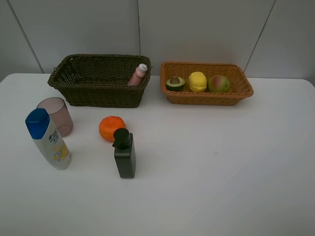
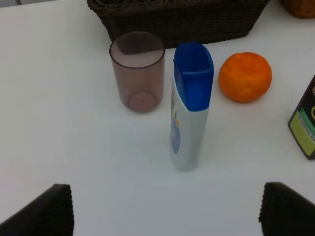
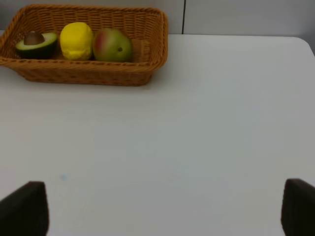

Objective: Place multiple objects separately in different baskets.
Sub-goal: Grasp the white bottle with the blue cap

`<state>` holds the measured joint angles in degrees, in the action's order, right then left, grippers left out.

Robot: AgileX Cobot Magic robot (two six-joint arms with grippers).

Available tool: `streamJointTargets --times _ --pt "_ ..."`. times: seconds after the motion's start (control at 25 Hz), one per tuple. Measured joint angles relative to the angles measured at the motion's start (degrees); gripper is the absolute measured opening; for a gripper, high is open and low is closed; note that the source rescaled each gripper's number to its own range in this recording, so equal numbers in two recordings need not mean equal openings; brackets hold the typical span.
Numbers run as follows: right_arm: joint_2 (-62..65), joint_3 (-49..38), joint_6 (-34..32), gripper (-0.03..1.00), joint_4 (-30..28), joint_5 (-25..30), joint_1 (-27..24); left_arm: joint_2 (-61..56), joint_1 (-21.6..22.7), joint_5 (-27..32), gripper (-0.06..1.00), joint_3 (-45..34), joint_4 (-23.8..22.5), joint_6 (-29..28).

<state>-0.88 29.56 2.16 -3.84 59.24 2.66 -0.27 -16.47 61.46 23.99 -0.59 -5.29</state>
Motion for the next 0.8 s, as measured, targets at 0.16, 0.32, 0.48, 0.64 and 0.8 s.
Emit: streamJointTargets --times 0.16,0.32,0.48,0.64,0.8 --pt "0.00 0.00 0.60 1.00 0.30 0.00 0.00 0.00 0.00 0.00 1.00 0.00 0.00 0.00" --pt "0.00 0.00 2.28 1.00 1.92 0.00 0.00 0.00 0.00 0.00 1.00 0.00 0.00 0.00" --pt "0.00 0.00 4.39 1.00 3.48 0.00 0.00 0.00 0.00 0.00 1.00 0.00 0.00 0.00" --pt "0.00 0.00 4.92 1.00 3.84 0.00 0.00 0.00 0.00 0.00 1.00 0.00 0.00 0.00" --pt "0.00 0.00 4.92 1.00 4.86 0.00 0.00 0.00 0.00 0.00 1.00 0.00 0.00 0.00"
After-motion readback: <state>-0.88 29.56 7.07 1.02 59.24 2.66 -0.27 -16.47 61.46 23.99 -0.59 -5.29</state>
